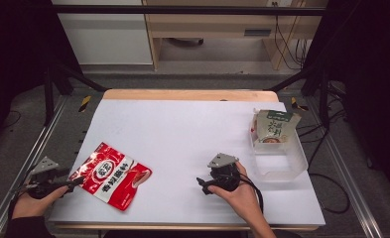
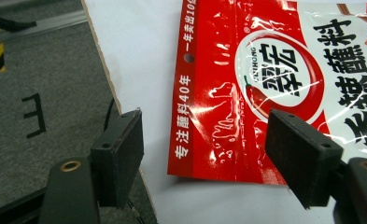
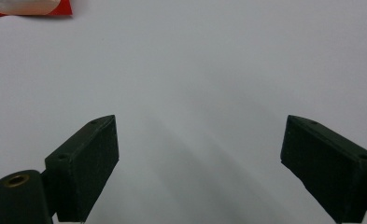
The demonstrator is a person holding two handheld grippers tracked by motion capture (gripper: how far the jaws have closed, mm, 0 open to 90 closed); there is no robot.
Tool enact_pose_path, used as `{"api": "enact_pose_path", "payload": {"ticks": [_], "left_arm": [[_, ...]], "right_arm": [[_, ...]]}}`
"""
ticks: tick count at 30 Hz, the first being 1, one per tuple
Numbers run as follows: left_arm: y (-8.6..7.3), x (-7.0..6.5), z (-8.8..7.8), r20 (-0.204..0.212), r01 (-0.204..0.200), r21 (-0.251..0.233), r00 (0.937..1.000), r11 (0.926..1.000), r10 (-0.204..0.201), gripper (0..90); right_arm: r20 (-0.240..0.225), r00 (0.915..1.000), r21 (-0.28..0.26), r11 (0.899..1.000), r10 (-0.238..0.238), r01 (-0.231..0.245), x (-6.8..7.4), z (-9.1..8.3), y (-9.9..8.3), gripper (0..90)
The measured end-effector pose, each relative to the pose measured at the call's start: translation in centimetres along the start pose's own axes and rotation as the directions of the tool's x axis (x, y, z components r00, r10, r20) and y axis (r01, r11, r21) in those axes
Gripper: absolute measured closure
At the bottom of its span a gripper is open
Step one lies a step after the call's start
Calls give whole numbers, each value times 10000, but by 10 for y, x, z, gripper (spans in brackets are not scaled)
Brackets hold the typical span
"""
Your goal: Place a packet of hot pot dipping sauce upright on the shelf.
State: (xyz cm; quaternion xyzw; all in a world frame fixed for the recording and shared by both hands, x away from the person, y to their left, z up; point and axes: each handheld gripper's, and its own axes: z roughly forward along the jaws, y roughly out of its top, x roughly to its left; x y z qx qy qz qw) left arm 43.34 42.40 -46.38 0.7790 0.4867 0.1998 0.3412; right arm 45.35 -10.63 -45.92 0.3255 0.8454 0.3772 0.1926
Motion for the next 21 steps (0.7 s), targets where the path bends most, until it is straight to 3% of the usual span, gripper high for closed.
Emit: {"api": "enact_pose_path", "payload": {"ticks": [6, 13, 21], "left_arm": [[-1, -1, 4, 216, 41, 270, 9998, 9996, -47, 314], [0, -3, 1, 525, 161, 199, 9985, 9997, -171, 373], [6, -7, -7, 1210, 611, -424, 9911, 9972, -555, 436]], "right_arm": [[-6, 10000, 141, 9999, -54, 54, 0, 1, 0, 121], [13, 10000, 122, 9999, -21, 21, 1, 1, 0, 123], [8, 10000, 187, 9998, -97, 97, 1, 1, -1, 125]]}}
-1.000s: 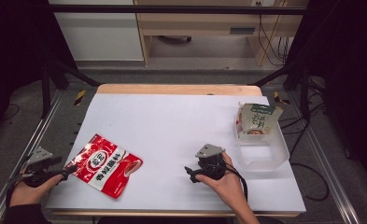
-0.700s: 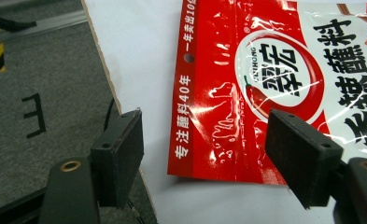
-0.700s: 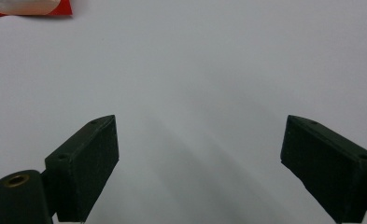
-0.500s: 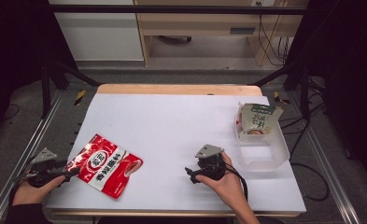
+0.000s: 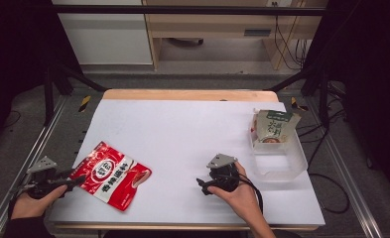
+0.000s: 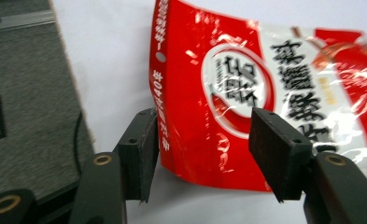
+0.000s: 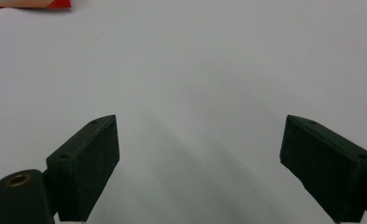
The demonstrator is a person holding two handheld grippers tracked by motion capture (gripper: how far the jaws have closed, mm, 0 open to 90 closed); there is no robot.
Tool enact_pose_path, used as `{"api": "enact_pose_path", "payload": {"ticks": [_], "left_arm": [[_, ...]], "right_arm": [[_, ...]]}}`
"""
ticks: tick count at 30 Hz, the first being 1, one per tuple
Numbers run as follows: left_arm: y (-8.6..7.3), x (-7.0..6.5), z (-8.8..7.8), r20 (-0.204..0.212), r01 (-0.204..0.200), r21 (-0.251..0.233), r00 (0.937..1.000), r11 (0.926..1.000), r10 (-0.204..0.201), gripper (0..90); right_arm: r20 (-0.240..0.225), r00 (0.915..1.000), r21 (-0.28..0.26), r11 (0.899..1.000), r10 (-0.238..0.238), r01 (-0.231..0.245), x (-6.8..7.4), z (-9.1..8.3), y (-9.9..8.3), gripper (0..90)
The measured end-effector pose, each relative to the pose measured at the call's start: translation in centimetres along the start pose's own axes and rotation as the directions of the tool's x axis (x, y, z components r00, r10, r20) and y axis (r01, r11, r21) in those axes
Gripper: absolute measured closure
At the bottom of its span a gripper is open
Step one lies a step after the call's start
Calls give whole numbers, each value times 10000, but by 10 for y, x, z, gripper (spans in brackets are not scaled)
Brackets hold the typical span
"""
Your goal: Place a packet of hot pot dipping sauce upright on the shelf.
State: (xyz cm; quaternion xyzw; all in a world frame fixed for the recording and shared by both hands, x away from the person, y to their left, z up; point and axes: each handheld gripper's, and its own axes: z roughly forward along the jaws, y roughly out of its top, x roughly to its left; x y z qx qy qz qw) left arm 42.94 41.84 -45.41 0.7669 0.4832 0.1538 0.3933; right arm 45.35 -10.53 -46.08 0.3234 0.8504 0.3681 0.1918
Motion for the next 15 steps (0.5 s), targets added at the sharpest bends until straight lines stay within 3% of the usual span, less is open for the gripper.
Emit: {"api": "enact_pose_path", "payload": {"ticks": [7, 8, 10, 15], "left_arm": [[-2, 2, 7, 436, 398, 457, 9982, 9982, -418, 447], [-2, 2, 6, 167, 458, 635, 9988, 9969, -470, 482], [-1, 1, 7, 251, 597, 620, 9978, 9963, -614, 552], [5, -5, 10, -253, 216, 849, 9995, 9962, -195, 740]], "right_arm": [[-22, 10000, 36, 10000, -48, 49, 0, 1, 0, 128], [-29, 10000, 31, 10000, -43, 43, 0, 1, 0, 128], [-23, 10000, 38, 10000, -54, 54, 1, 1, 0, 129], [-42, 10000, 55, 10000, -73, 74, 1, 1, 0, 130]]}}
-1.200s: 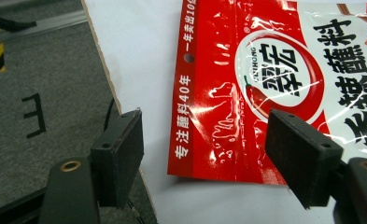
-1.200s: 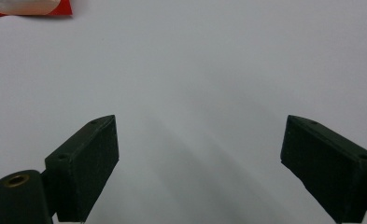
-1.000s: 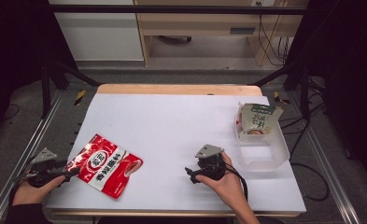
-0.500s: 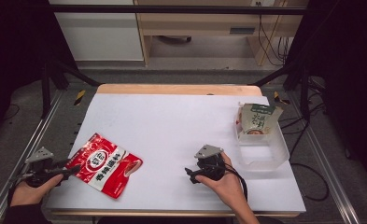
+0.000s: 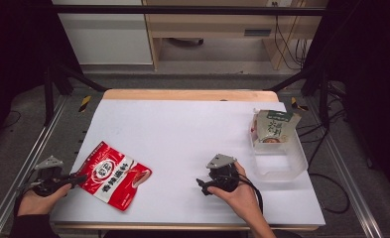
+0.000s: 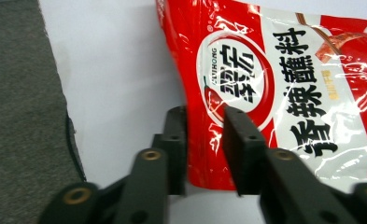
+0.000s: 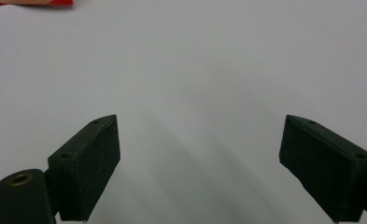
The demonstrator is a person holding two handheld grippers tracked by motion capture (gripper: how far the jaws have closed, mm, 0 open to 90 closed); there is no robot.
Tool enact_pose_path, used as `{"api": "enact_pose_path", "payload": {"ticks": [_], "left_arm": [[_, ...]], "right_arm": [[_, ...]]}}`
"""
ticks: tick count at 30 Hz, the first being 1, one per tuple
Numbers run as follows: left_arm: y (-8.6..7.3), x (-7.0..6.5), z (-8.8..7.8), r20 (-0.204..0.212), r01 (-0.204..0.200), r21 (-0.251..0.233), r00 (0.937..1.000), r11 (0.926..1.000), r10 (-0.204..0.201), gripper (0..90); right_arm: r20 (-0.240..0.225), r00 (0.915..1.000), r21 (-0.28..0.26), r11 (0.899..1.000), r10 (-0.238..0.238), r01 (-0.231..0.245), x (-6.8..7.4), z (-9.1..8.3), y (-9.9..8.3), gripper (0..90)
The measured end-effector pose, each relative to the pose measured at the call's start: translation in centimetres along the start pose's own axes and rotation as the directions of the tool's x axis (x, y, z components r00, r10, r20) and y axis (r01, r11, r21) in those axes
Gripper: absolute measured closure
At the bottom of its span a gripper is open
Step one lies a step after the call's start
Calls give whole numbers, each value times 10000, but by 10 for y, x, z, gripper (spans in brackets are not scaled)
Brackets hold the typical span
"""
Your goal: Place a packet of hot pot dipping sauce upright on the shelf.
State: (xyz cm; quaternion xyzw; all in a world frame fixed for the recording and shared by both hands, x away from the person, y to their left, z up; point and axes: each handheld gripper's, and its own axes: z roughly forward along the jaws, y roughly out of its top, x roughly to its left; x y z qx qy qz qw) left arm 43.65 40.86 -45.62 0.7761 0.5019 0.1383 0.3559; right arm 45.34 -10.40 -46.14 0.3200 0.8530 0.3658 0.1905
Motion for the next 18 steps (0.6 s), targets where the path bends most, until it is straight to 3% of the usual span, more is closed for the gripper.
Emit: {"api": "enact_pose_path", "payload": {"ticks": [4, 7, 11, 18], "left_arm": [[6, -5, -4, -139, -208, -180, 9997, 9996, 205, 858], [11, -9, -9, -162, -383, -408, 9992, 9984, 377, 892], [19, -18, -14, -200, -722, -691, 9973, 9950, 710, 900], [36, -36, -25, -346, -1530, -939, 9880, 9838, 1503, 900]], "right_arm": [[19, 10000, -17, 10000, -53, 53, 0, 0, 0, 132], [33, 10000, -27, 10000, -48, 48, 0, -1, 0, 131], [37, 9999, -83, 9999, -115, 116, 0, -2, 0, 134], [91, 9999, -154, 9998, -97, 99, -1, -3, 0, 134]]}}
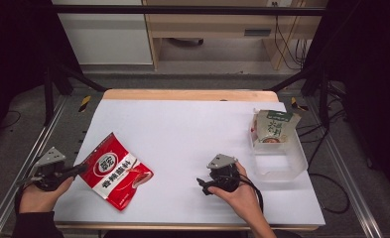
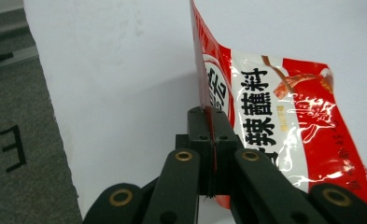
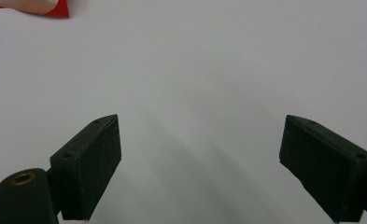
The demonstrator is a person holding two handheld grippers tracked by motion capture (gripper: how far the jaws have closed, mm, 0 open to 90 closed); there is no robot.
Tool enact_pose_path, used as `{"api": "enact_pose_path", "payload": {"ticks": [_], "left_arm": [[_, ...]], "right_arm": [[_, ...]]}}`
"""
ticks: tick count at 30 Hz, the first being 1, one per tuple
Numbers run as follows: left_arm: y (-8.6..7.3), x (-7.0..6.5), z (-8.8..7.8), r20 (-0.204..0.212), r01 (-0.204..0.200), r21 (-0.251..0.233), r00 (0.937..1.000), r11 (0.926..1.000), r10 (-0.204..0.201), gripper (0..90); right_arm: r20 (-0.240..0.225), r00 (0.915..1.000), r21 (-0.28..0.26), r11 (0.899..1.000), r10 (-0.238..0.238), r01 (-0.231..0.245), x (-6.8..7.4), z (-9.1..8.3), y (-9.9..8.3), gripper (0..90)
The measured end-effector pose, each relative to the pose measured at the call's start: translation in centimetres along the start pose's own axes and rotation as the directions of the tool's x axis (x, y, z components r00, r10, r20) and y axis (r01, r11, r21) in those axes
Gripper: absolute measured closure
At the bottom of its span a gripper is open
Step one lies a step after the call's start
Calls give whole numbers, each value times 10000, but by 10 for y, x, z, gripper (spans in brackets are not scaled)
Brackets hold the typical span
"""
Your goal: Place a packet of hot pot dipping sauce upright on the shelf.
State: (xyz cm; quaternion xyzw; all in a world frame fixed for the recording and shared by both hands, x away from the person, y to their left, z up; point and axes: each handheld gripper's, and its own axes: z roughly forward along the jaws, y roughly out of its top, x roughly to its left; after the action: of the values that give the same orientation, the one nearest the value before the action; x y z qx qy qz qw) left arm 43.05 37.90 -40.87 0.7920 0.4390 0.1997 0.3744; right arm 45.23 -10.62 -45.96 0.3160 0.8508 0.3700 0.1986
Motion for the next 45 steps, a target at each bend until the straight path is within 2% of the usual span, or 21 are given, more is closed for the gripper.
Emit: {"api": "enact_pose_path", "payload": {"ticks": [5, 10, 23, 34, 45], "left_arm": [[8, -5, -4, 49, -265, -133, 9996, 9996, 265, 900], [11, -7, -3, 88, -463, -59, 9989, 9989, 463, 900], [23, -13, -5, 90, -724, -297, 9973, 9969, 727, 900], [56, -12, -6, 234, -1369, -172, 9902, 9904, 1373, 900], [71, -21, -9, 324, -1787, -197, 9833, 9837, 1793, 900]], "right_arm": [[66, 10000, 49, 10000, -18, 18, 0, 0, 0, 134], [51, 10000, 60, 10000, -39, 39, 0, 0, -1, 134], [111, 9999, 148, 9999, -87, 86, 0, 1, -1, 132], [138, 9999, 190, 9998, -34, 32, -1, 2, -1, 130], [178, 9998, 93, 9999, -56, 54, -1, 1, -1, 131]]}}
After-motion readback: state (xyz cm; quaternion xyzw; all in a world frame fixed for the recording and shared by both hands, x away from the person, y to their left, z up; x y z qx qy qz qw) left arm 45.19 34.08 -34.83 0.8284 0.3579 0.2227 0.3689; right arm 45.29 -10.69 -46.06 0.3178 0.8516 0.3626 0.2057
